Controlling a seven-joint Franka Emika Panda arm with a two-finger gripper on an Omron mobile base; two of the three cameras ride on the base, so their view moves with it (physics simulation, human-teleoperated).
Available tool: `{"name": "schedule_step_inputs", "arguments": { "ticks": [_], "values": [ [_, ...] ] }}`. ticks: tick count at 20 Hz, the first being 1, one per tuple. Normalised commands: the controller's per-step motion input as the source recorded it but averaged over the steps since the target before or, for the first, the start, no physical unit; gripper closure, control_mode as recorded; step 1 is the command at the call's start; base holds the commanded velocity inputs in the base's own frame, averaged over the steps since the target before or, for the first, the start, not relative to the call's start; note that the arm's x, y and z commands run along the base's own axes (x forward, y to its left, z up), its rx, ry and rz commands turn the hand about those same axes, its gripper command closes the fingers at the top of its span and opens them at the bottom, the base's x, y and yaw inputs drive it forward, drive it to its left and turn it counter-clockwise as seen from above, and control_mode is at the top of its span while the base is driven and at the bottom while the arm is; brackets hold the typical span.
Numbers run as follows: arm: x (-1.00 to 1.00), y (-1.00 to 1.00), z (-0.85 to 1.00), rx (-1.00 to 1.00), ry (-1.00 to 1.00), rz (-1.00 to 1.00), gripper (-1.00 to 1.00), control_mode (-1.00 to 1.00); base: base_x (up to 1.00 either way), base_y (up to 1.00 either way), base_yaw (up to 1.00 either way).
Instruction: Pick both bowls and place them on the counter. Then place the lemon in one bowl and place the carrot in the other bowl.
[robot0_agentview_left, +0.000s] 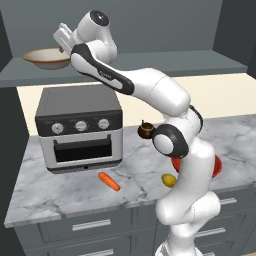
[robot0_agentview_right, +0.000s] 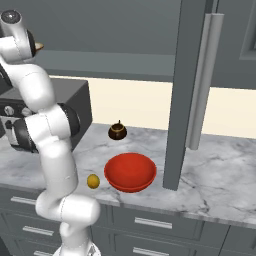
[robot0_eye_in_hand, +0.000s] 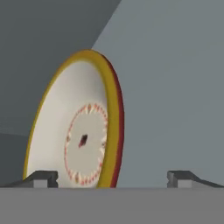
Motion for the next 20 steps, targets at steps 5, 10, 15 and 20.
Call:
{"name": "schedule_step_inputs", "arguments": {
  "ticks": [5,10,15,20],
  "values": [
    [0.18,0.07,-0.5,0.05,0.02,0.0,1.0,-1.0,0.0,0.0,0.0],
    [0.21,0.12,-0.41,0.03,0.03,0.0,1.0,-1.0,0.0,0.0,0.0],
    [0.19,0.15,-0.34,0.02,0.02,0.0,1.0,-1.0,0.0,0.0,0.0],
    [-0.16,0.0,-0.1,0.05,-0.02,0.0,1.0,-1.0,0.0,0.0,0.0]
  ]
}}
